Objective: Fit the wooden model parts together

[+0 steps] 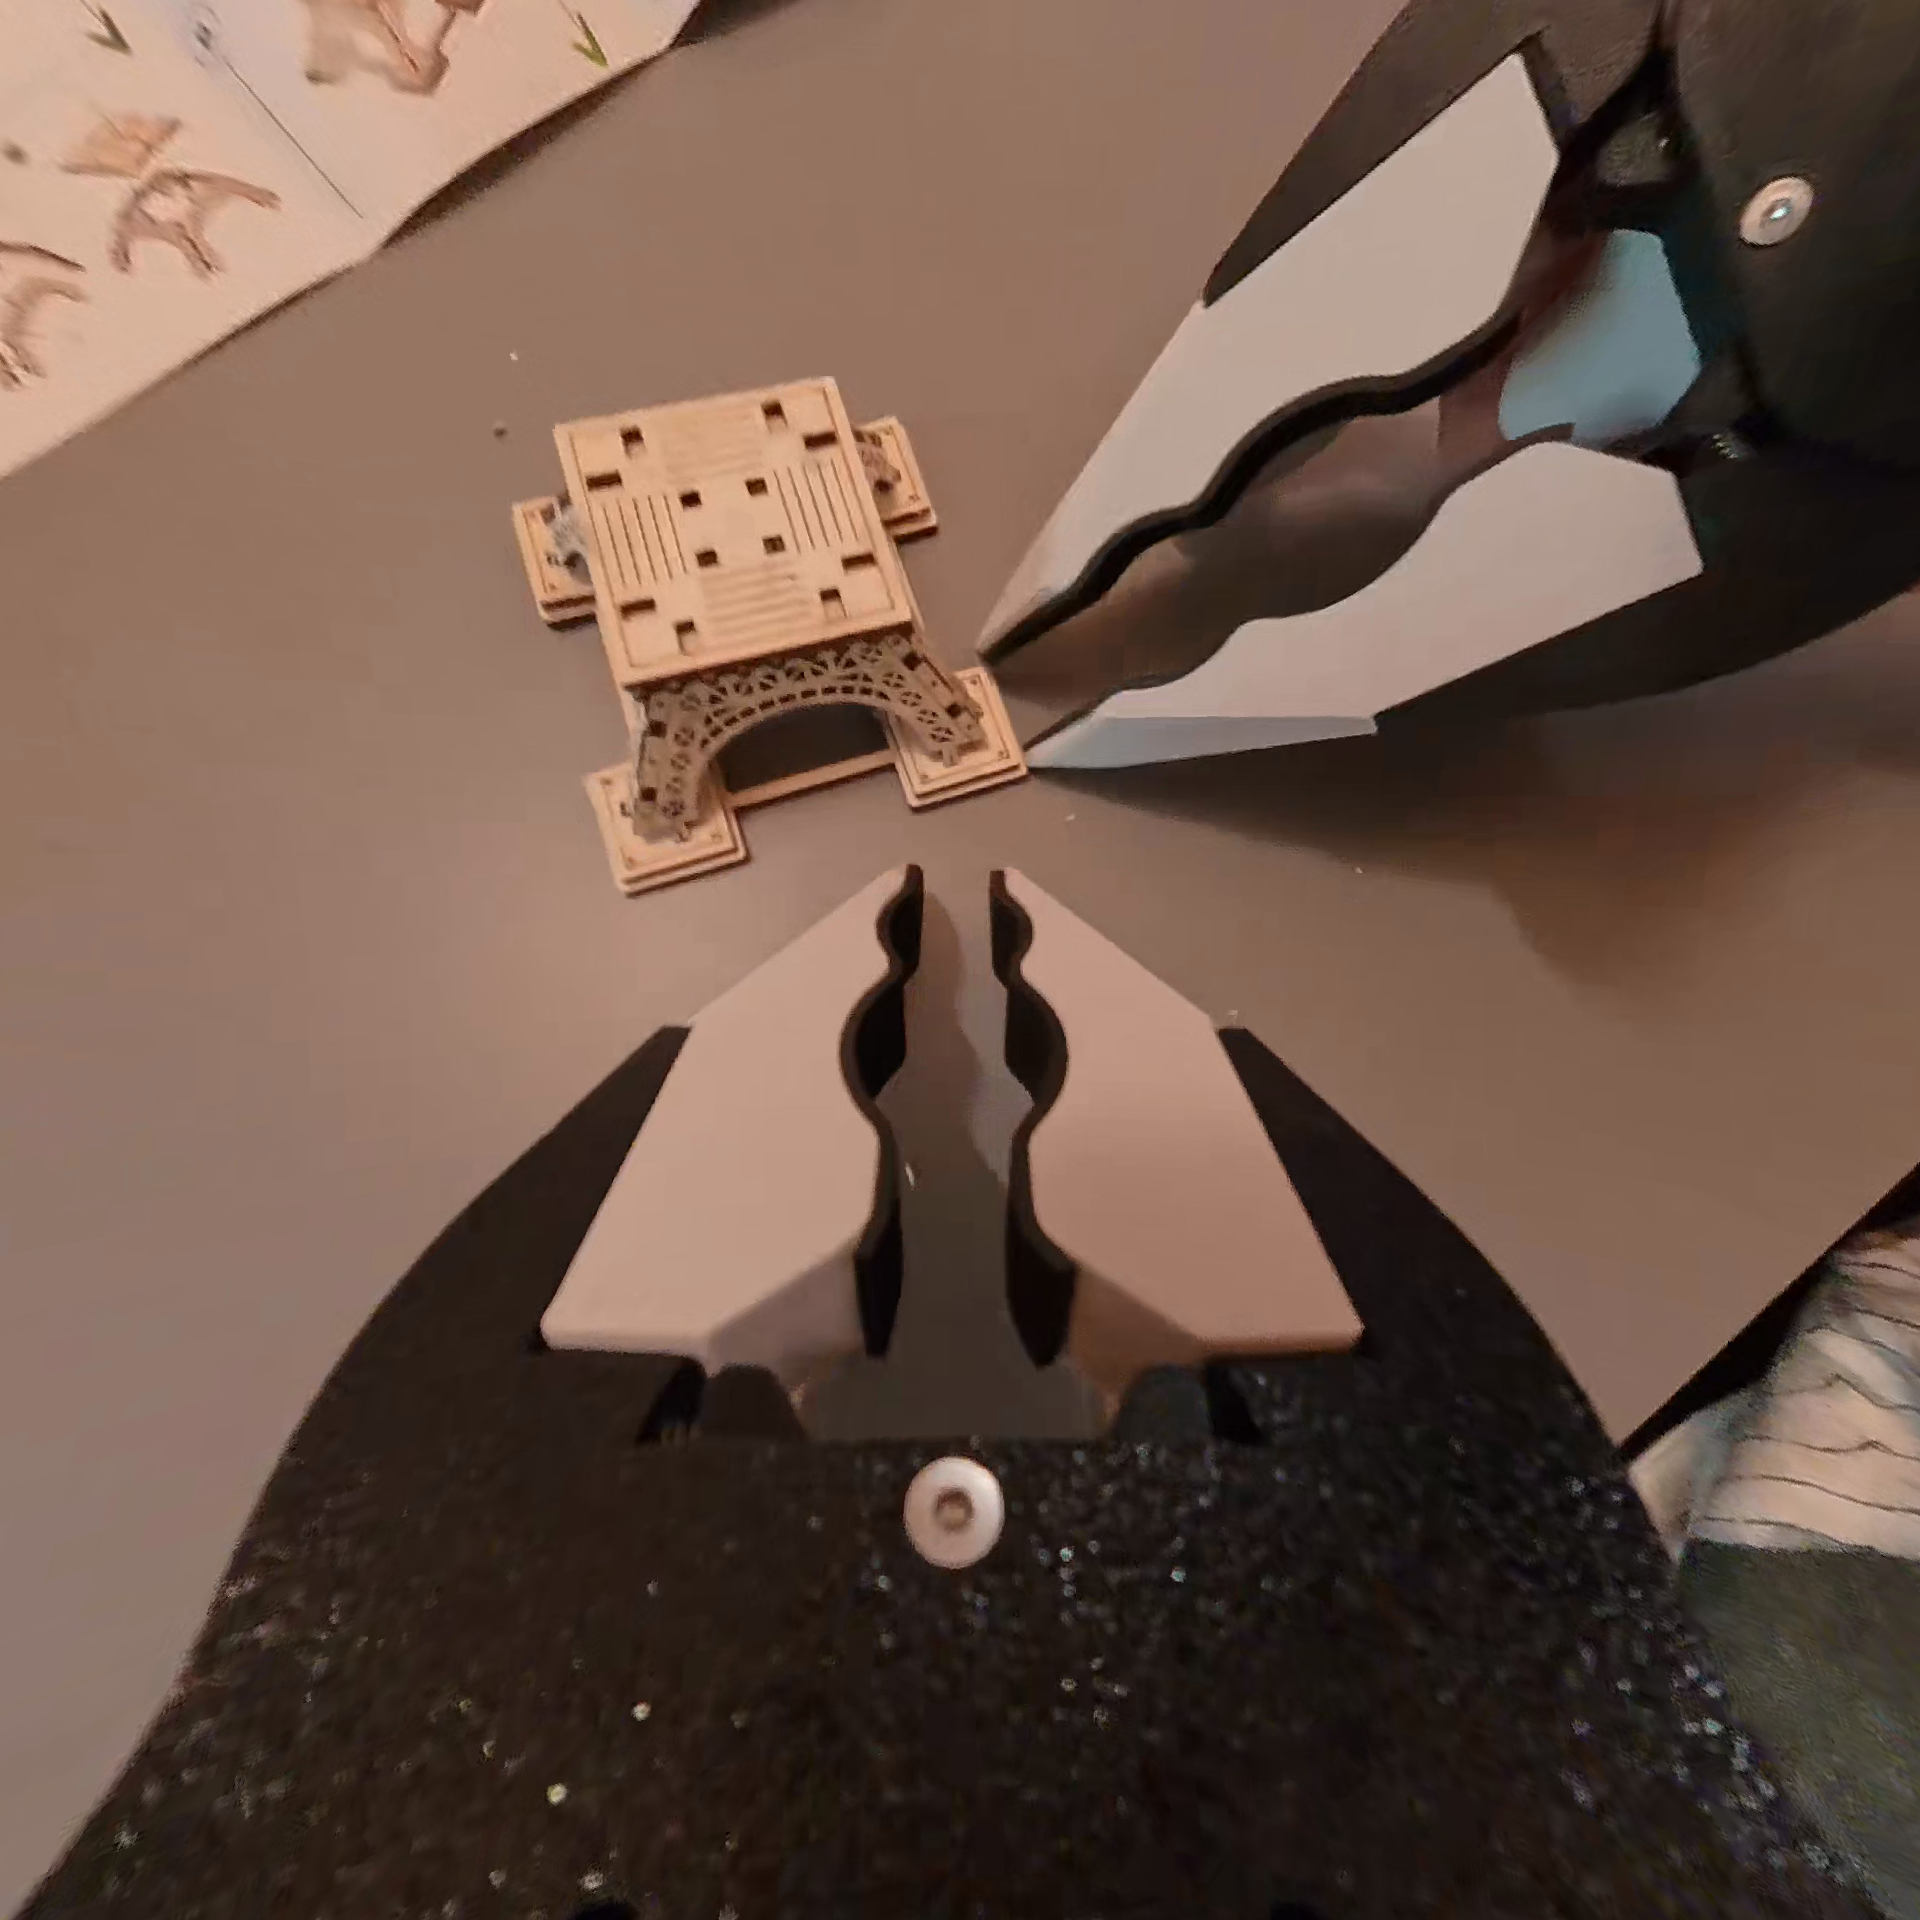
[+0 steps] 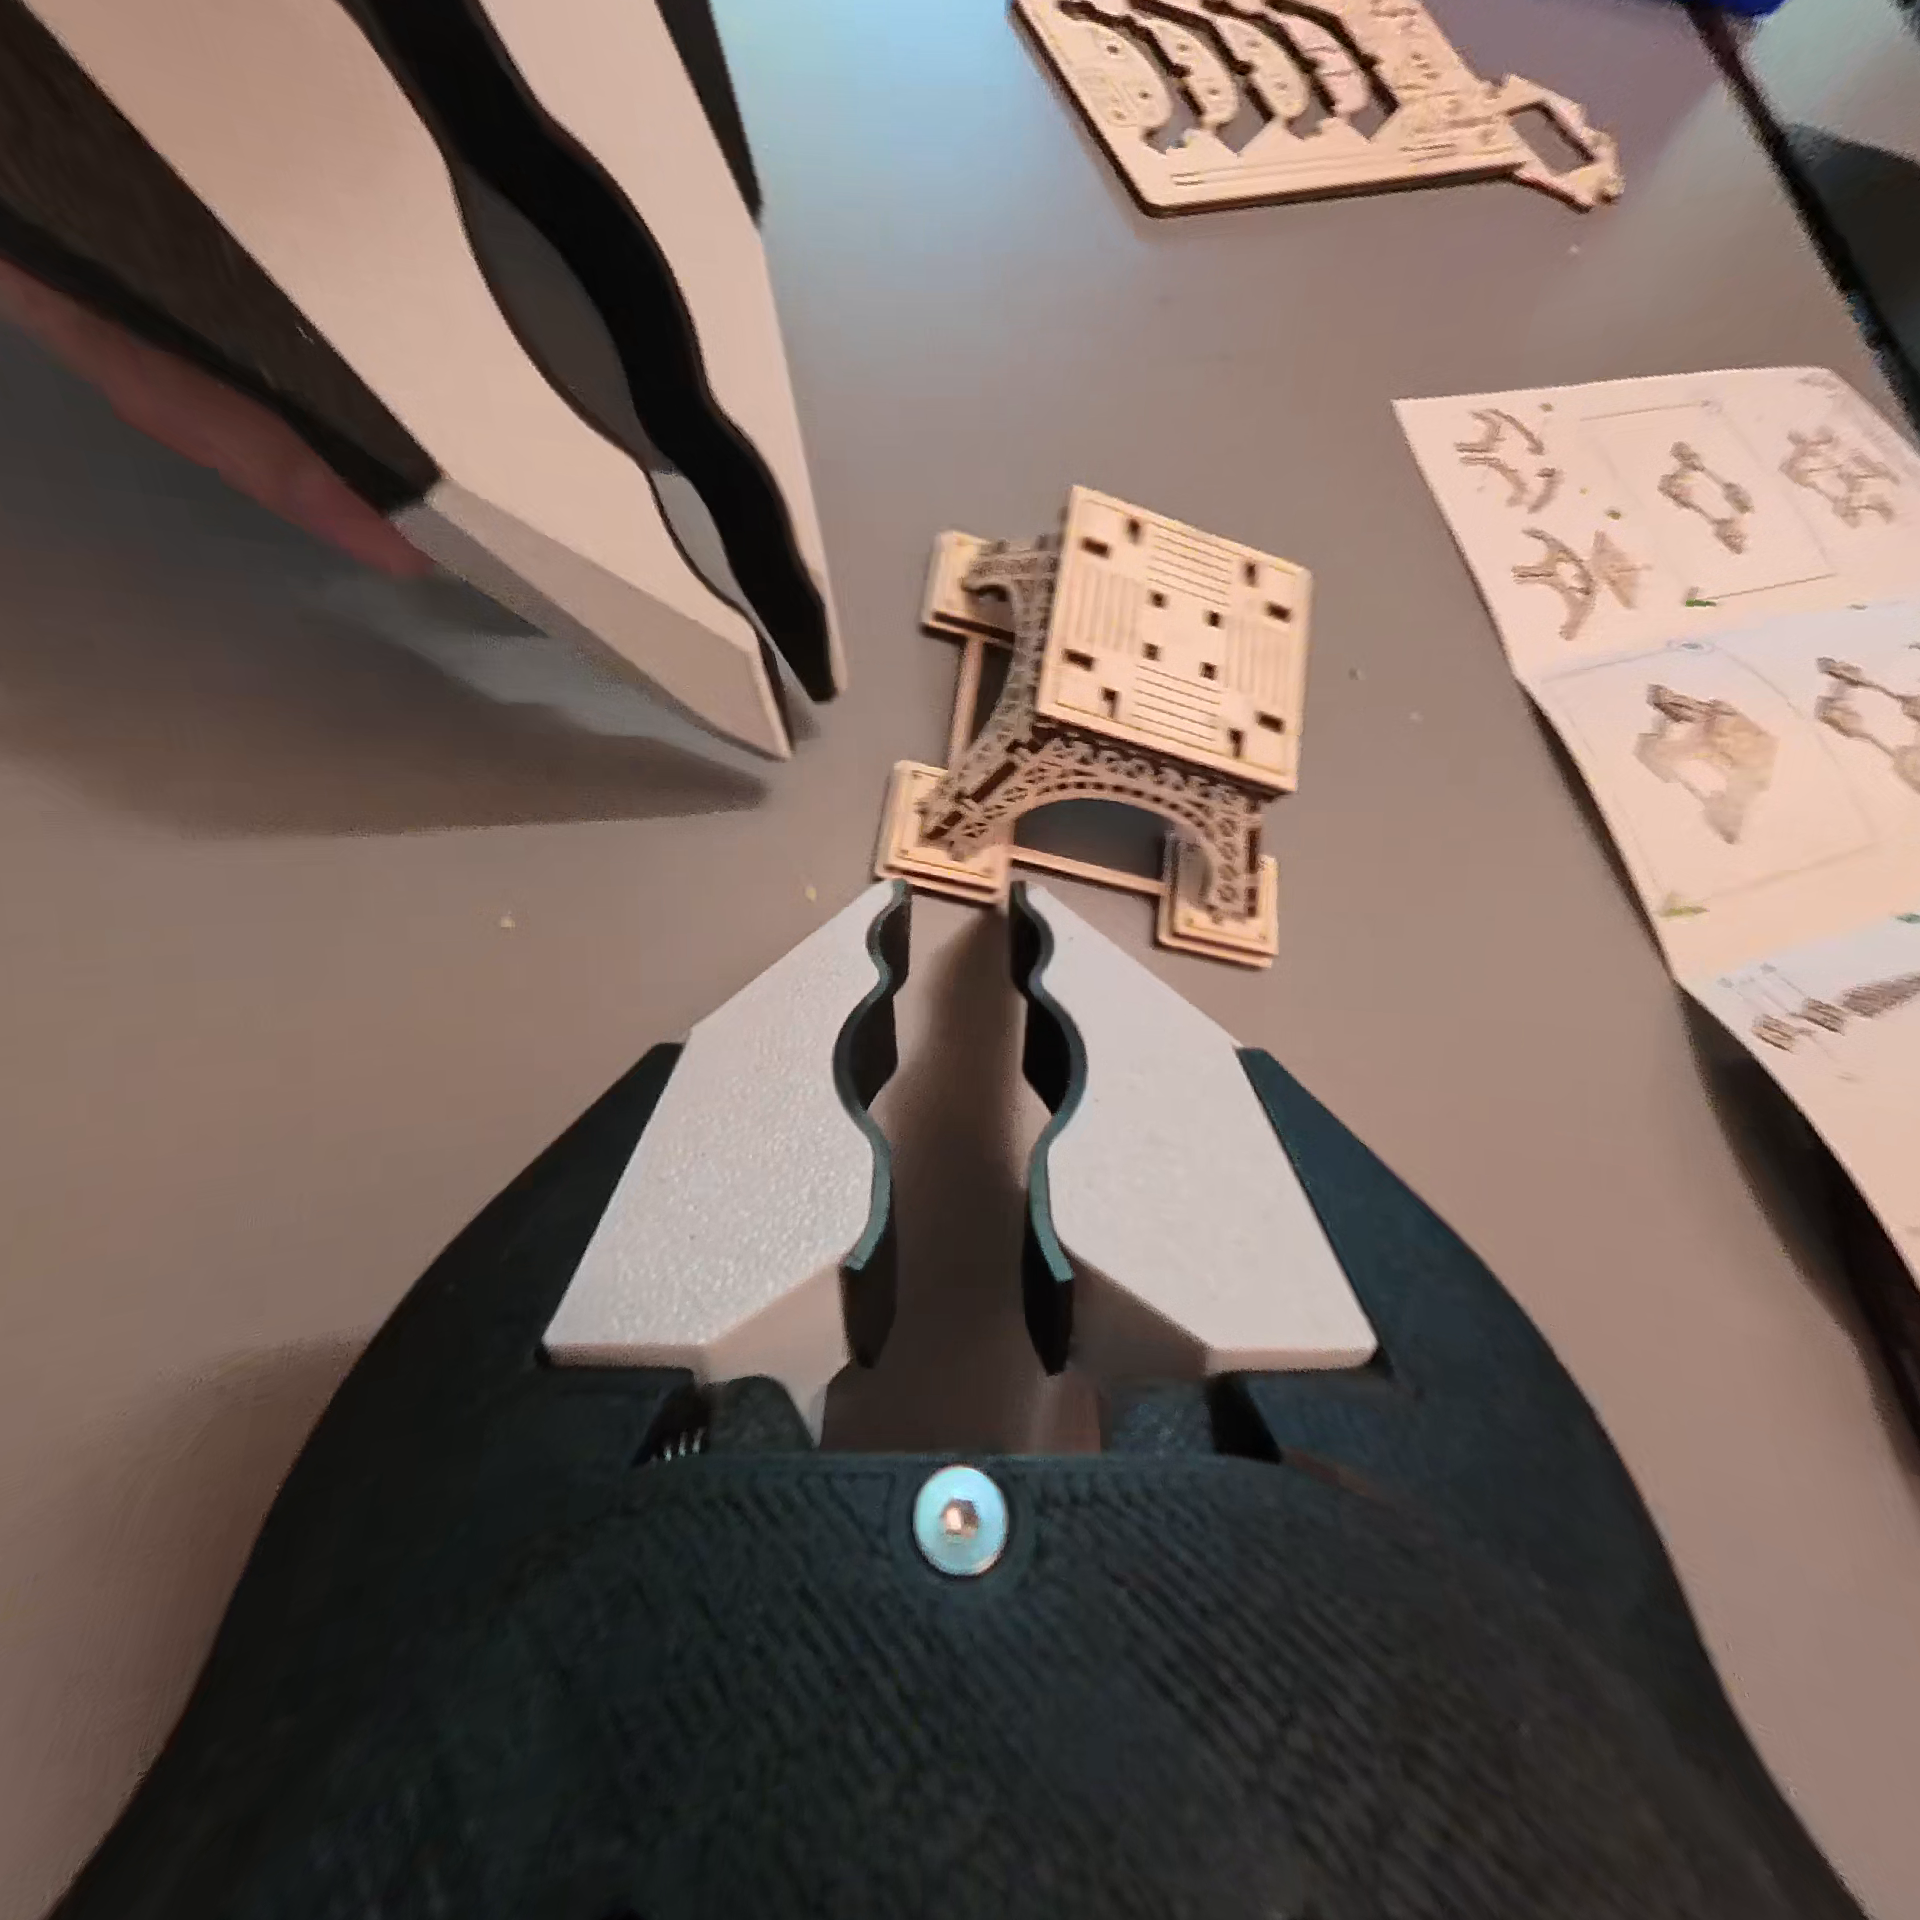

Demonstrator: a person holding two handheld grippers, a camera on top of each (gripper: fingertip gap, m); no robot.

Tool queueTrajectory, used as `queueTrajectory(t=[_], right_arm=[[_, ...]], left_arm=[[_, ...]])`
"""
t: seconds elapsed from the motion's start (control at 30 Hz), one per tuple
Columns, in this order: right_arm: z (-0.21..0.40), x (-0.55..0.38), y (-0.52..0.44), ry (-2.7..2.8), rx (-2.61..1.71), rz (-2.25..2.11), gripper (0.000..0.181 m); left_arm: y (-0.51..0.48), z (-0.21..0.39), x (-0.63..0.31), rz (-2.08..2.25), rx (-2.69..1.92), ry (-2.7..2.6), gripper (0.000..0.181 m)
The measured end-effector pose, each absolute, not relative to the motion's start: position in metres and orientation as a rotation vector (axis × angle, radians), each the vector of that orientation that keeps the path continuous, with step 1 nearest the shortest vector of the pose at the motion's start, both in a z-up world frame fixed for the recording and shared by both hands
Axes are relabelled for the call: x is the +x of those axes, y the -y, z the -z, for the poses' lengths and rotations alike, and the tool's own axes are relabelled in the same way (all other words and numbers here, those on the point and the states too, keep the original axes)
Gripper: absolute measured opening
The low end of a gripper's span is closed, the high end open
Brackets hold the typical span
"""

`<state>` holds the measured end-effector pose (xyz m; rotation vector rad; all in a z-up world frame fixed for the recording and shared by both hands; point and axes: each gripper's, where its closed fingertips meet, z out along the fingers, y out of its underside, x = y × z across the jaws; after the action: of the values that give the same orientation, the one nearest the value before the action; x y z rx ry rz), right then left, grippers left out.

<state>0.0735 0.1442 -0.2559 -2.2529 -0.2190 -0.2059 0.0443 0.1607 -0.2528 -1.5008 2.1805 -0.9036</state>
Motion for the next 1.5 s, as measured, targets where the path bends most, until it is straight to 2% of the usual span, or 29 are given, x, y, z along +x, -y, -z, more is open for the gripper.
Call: queueTrajectory(t=[0.2,0.37,0.53,0.73,0.93,1.03,1.1,1.27,1.5], right_arm=[[0.258,0.017,-0.15,0.417,-2.251,-0.085,0.022],[0.223,0.091,-0.14,0.189,-2.193,0.257,0.025],[0.229,0.114,-0.142,0.235,-2.196,0.069,0.051],[0.246,0.113,-0.152,0.394,-2.227,-0.092,0.054],[0.257,0.109,-0.15,0.506,-2.264,-0.106,0.051],[0.255,0.083,-0.137,0.556,-2.282,-0.208,0.039],[0.256,0.075,-0.128,0.574,-2.318,-0.195,0.039],[0.252,0.083,-0.127,0.429,-2.317,-0.049,0.043],[0.254,0.089,-0.141,0.298,-2.261,-0.037,0.033]], left_arm=[[-0.183,0.256,0.042,0.825,-1.557,-2.124,0.012],[-0.189,0.248,0.034,0.857,-1.56,-2.091,0.012],[-0.173,0.255,0.033,0.907,-1.54,-2.138,0.013],[-0.166,0.255,0.031,0.954,-1.519,-2.151,0.013],[-0.172,0.258,0.027,0.974,-1.533,-2.145,0.012],[-0.173,0.258,0.029,0.979,-1.523,-2.154,0.012],[-0.175,0.259,0.029,0.963,-1.513,-2.172,0.012],[-0.189,0.252,0.025,0.937,-1.519,-2.164,0.013],[-0.185,0.252,0.03,0.854,-1.483,-2.174,0.008]])
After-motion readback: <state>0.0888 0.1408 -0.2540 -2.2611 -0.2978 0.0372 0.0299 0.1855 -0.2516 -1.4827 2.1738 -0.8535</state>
